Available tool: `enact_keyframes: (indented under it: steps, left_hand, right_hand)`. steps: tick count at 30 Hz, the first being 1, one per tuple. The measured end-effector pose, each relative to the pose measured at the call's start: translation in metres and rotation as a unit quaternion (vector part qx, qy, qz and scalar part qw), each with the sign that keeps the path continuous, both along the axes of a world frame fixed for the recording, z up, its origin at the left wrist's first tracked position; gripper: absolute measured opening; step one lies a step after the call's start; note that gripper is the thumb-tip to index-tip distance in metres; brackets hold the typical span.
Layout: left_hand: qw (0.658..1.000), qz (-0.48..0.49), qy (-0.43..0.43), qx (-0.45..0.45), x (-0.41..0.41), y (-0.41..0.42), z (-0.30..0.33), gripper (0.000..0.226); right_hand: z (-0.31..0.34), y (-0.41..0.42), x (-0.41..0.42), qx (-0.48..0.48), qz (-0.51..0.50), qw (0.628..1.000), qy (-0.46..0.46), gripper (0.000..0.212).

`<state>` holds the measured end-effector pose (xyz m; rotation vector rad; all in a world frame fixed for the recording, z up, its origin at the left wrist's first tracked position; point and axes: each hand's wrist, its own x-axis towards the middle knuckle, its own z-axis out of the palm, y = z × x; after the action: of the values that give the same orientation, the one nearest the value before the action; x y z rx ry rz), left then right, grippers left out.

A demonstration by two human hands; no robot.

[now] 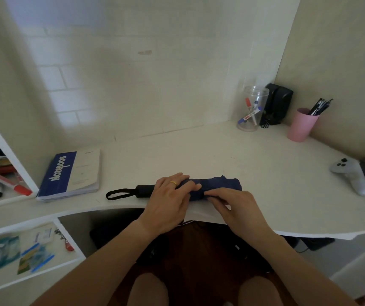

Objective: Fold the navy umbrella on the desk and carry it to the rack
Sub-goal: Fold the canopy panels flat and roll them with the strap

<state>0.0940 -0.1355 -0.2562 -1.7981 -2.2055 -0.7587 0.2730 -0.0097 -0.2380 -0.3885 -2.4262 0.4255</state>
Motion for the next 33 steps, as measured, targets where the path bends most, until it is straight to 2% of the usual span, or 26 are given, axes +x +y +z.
enact_keyframes:
  steps: [6,11,17,20,23,25,27,28,30,31,33]
  left_hand:
    - [0.999,0.012,-0.013,0.03,0.007,-0.008,0.007,0.035]
    - [0.998,0.025,-0.025,0.047,0.01,-0.009,0.002,0.045]
    - [0.997,0.014,-0.026,0.066,0.012,-0.01,0.001,0.041]
    - [0.997,0.011,-0.024,0.069,0.012,-0.011,0.001,0.041]
    - [0.998,0.008,-0.023,0.066,0.011,-0.01,0.002,0.039]
    - [0.998,0.006,-0.02,0.06,0.01,-0.01,0.002,0.038]
    - [0.998,0.003,-0.015,0.053,0.008,-0.01,0.003,0.037]
    - [0.999,0.0,-0.014,0.048,0.007,-0.009,0.005,0.037]
    - [1.0,-0.005,-0.013,0.027,0.003,-0.007,0.012,0.036]
    - [1.0,-0.005,-0.015,0.009,0.002,-0.004,0.019,0.037]
    - [0.999,-0.005,-0.04,-0.036,0.003,0.005,0.032,0.045]
  right_hand:
    - [0.006,0.001,-0.008,-0.112,-0.043,0.992,0.039,0.011]
    - [0.011,0.006,-0.016,-0.164,-0.066,0.984,0.037,0.012]
    - [0.017,0.011,-0.02,-0.185,-0.074,0.98,0.004,0.016]
    - [0.02,0.012,-0.022,-0.157,-0.085,0.984,-0.012,0.012]
    - [0.022,0.013,-0.025,-0.077,-0.101,0.991,-0.037,0.009]
    - [0.026,0.014,-0.028,-0.002,-0.096,0.993,-0.063,0.019]
    - [0.029,0.022,-0.031,0.045,-0.063,0.989,-0.128,0.039]
    - [0.032,0.027,-0.033,0.032,-0.043,0.983,-0.178,0.046]
    - [0.037,0.038,-0.035,-0.053,-0.002,0.963,-0.264,0.044]
    - [0.038,0.043,-0.036,-0.105,0.016,0.955,-0.276,0.038]
    - [0.038,0.049,-0.037,-0.166,0.032,0.955,-0.245,0.027]
